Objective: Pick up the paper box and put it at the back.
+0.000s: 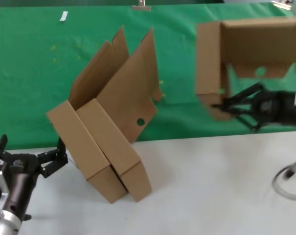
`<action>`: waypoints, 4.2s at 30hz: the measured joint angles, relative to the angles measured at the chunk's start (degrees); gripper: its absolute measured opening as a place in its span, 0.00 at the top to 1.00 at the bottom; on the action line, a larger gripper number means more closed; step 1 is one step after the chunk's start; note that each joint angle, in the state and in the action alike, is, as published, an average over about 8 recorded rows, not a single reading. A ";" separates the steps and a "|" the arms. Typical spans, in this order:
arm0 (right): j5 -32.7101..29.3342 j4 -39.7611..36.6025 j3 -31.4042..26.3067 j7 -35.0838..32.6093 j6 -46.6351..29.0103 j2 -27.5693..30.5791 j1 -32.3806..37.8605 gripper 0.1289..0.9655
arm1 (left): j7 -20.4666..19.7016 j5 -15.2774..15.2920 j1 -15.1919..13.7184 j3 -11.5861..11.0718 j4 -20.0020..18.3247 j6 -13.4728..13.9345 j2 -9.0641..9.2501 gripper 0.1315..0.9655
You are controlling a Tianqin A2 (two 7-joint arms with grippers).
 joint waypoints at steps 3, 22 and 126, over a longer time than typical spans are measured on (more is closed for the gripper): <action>-5.00 -0.29 -2.64 2.66 7.18 0.67 3.92 0.97 | 0.00 0.00 0.00 0.00 0.00 0.00 0.00 0.00; -37.46 -0.62 -24.05 29.83 40.38 -7.84 12.05 0.97 | 0.00 0.00 0.00 0.00 0.00 0.00 0.00 0.00; 6.30 76.72 37.64 42.17 41.37 -12.15 -60.00 0.00 | 0.00 -0.01 0.00 0.00 0.00 0.00 0.00 0.00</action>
